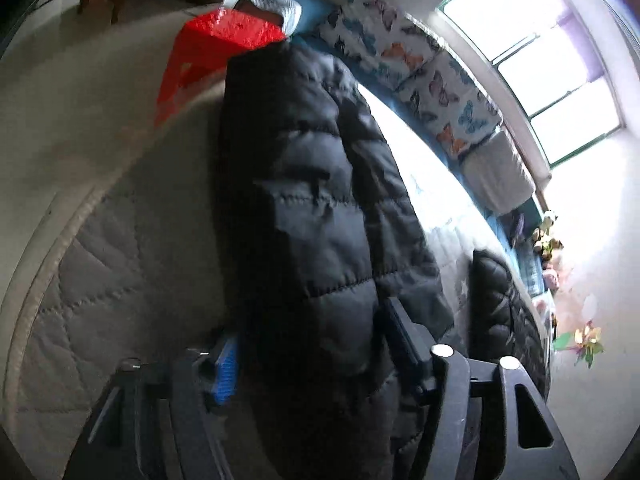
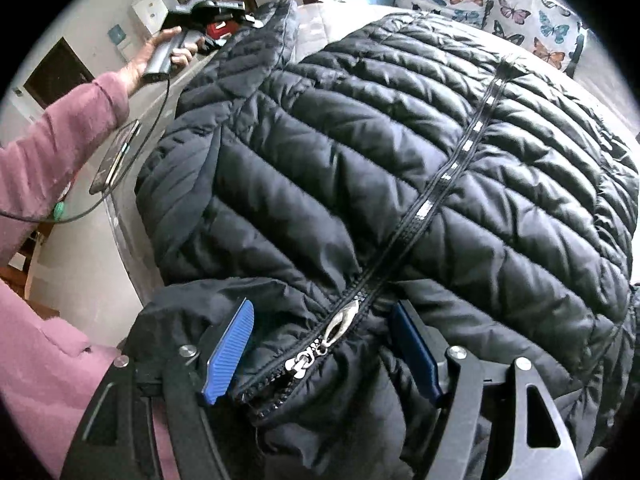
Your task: Fold large clothes
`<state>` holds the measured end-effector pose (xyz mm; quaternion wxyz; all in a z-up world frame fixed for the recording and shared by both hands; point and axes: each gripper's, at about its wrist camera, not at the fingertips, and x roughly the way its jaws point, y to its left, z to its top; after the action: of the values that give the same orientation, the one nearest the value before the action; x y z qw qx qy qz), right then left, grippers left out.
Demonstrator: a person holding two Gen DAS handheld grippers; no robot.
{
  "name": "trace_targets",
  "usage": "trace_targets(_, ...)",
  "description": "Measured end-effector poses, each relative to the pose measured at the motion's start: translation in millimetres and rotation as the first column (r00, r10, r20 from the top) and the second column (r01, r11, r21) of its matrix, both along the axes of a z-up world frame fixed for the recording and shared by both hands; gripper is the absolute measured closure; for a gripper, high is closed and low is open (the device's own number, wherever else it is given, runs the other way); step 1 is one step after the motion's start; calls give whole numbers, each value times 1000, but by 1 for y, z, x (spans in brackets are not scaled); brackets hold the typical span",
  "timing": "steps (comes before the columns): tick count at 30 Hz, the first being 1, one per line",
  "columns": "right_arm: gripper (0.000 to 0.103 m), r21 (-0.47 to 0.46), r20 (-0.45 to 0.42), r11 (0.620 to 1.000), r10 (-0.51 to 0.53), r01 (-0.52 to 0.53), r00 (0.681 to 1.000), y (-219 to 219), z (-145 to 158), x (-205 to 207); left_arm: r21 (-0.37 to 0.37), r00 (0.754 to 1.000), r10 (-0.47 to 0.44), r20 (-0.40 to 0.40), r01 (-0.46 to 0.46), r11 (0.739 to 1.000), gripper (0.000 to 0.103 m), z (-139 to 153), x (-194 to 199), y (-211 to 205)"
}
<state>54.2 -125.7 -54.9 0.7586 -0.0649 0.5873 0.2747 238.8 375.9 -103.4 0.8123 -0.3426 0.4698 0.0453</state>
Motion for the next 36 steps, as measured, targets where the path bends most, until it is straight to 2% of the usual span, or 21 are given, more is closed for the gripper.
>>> trace_targets(1, 24, 0, 11, 1000, -10, 10, 1000, -2, 3, 1, 1, 1000, 2, 5, -2, 1000, 60, 1, 0, -2)
trace_targets(3, 24, 4, 29, 999, -39, 39, 999, -9, 8, 3, 11, 1000, 0, 21, 0, 1000, 80, 8, 0, -8)
trace_targets(6, 24, 39, 58, 995, -90, 88, 994, -23, 20, 4, 94, 997, -20, 76, 13, 996, 88, 41, -7, -27)
trace_targets(9, 24, 56, 100, 989, -143, 138, 985, -37, 31, 5, 169, 987, -63, 149, 38, 985, 89, 87, -16, -56)
trace_targets(12, 24, 79, 134, 981, -188, 178, 973, -48, 41, 2, 230, 965, -119, 232, 65, 971, 89, 135, -36, -93)
trace_targets(16, 24, 109, 180, 970, -234, 217, 955, -64, 53, -5, 313, 915, -244, 321, 141, 939, 89, 190, -73, -164)
trace_targets(18, 24, 122, 203, 964, -258, 237, 945, -73, 59, -10, 350, 892, -299, 338, 176, 920, 89, 207, -88, -198)
trace_targets(19, 24, 129, 214, 960, -272, 249, 938, -77, 61, -12, 383, 866, -356, 351, 213, 899, 89, 216, -101, -226)
trace_targets(21, 24, 154, 226, 949, -305, 276, 925, -89, 66, -16, 439, 830, -435, 350, 265, 859, 89, 226, -116, -270)
trace_targets(23, 24, 167, 242, 937, -341, 307, 908, -101, 68, -22, 501, 777, -536, 330, 337, 797, 89, 231, -130, -326)
trace_targets(27, 24, 193, 245, 910, -407, 367, 880, -124, 66, -30, 584, 658, -713, 241, 489, 648, 88, 208, -165, -435)
trace_targets(29, 24, 197, 237, 894, -441, 401, 866, -136, 63, -35, 618, 596, -785, 166, 557, 554, 87, 183, -187, -484)
trace_targets(30, 24, 196, 234, 889, -453, 414, 860, -141, 61, -38, 627, 574, -808, 133, 583, 517, 87, 170, -198, -504)
trace_targets(31, 24, 198, 227, 882, -466, 428, 856, -145, 59, -40, 630, 538, -839, 83, 624, 462, 86, 152, -206, -528)
trace_targets(34, 24, 208, 193, 859, -505, 468, 841, -161, 51, -48, 576, 495, -869, 11, 707, 411, 79, 108, -225, -561)
trace_targets(35, 24, 208, 188, 855, -512, 475, 838, -164, 49, -50, 558, 490, -872, 7, 722, 410, 74, 93, -234, -555)
trace_targets(36, 24, 206, 182, 850, -520, 485, 834, -168, 47, -53, 537, 483, -876, 6, 737, 410, 64, 81, -232, -557)
